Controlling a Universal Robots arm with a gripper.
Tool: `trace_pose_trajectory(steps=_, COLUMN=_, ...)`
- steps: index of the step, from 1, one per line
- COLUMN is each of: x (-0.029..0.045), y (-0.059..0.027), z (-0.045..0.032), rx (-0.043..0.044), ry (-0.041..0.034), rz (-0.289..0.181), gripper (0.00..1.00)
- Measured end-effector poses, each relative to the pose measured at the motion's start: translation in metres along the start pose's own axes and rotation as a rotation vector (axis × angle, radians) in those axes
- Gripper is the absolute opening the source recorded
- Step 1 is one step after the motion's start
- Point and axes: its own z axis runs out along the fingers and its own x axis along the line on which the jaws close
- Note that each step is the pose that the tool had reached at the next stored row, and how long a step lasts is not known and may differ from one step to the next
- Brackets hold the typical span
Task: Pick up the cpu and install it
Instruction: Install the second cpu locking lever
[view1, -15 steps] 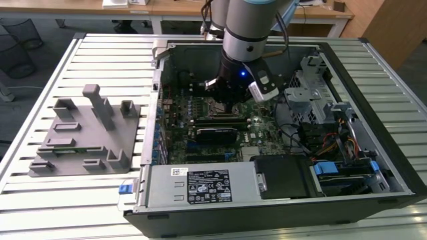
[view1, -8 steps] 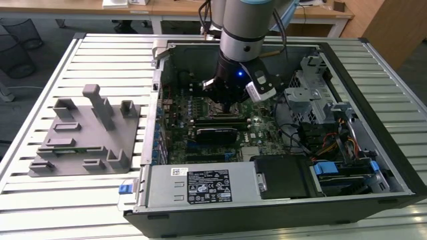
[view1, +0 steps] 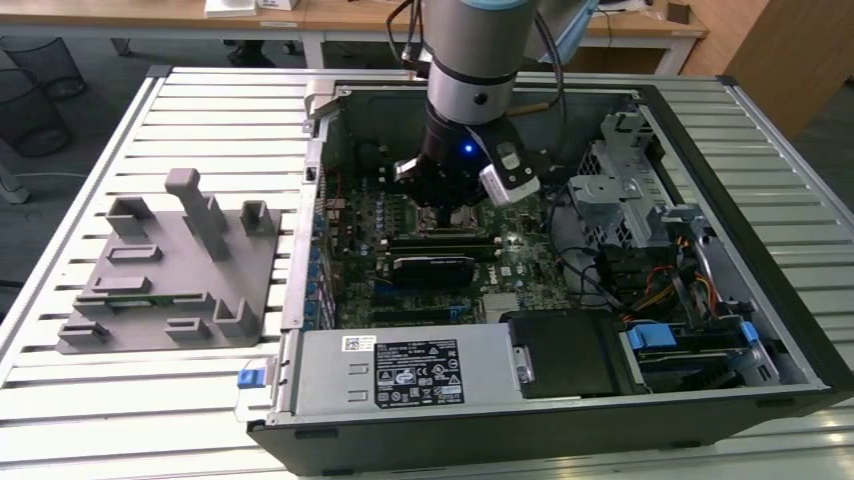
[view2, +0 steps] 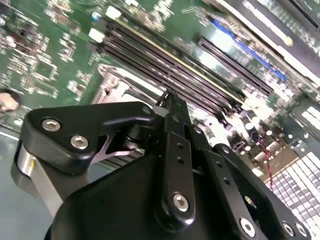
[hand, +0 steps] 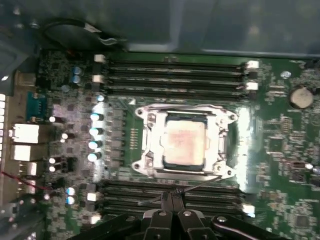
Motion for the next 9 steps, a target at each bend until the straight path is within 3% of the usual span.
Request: trace_pose_trajectory(steps=9, x=0.0018, y=-0.0004, z=0.0103, rx=-0.0116, ry=-0.0001, rz=-0.001, gripper=0.11)
